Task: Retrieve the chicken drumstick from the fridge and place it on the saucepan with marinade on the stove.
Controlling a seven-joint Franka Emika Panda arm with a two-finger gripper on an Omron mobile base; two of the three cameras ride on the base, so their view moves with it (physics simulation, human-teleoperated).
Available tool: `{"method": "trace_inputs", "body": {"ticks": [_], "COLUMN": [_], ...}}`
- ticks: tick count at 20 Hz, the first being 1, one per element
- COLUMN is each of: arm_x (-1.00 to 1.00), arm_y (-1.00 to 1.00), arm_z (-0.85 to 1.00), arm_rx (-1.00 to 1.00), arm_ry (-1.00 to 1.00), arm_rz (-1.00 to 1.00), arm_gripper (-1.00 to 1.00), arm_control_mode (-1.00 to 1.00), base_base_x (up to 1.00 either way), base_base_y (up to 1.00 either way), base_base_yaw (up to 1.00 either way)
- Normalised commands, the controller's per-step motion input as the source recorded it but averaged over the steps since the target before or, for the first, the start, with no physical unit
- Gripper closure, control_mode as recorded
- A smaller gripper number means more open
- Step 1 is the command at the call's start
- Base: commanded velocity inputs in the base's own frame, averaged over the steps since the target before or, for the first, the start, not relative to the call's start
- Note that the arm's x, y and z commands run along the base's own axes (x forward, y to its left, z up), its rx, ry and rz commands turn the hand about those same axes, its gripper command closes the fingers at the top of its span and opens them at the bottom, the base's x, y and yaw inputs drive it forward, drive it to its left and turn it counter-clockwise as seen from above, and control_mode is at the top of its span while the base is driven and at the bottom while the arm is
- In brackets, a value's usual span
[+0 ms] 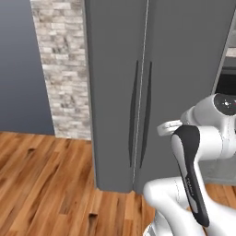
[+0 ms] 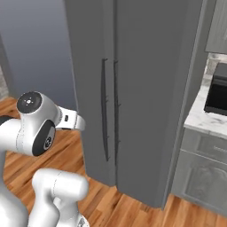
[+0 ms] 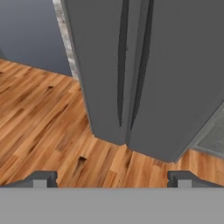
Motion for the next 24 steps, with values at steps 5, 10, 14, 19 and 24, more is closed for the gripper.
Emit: {"method": "trace_inputs", "body": {"ticks": [5, 10, 14, 19, 24], "arm_x": [0.0, 0.0, 0.0, 0.0, 0.0], "arm_y": [0.0, 0.0, 0.0, 0.0, 0.0], "arm_z": [0.0, 0.0, 0.0, 0.0, 0.0], "arm_rx": [0.0, 0.0, 0.0, 0.0, 0.0], "arm_ry": [0.0, 0.0, 0.0, 0.0, 0.0], "arm_rz": [0.0, 0.0, 0.0, 0.0, 0.0], "arm_gripper": [-1.0, -1.0, -1.0, -1.0, -1.0], "arm_control_mode": [1.0, 1.0, 1.0, 1.0, 1.0], "base_base_x": [-0.2, -0.31, -0.41, -0.23, 0.05], "base_base_y": [0.37, 0.37, 0.42, 0.54, 0.35], "base_base_yaw": [-0.17, -0.12, -0.07, -0.03, 0.0]}}
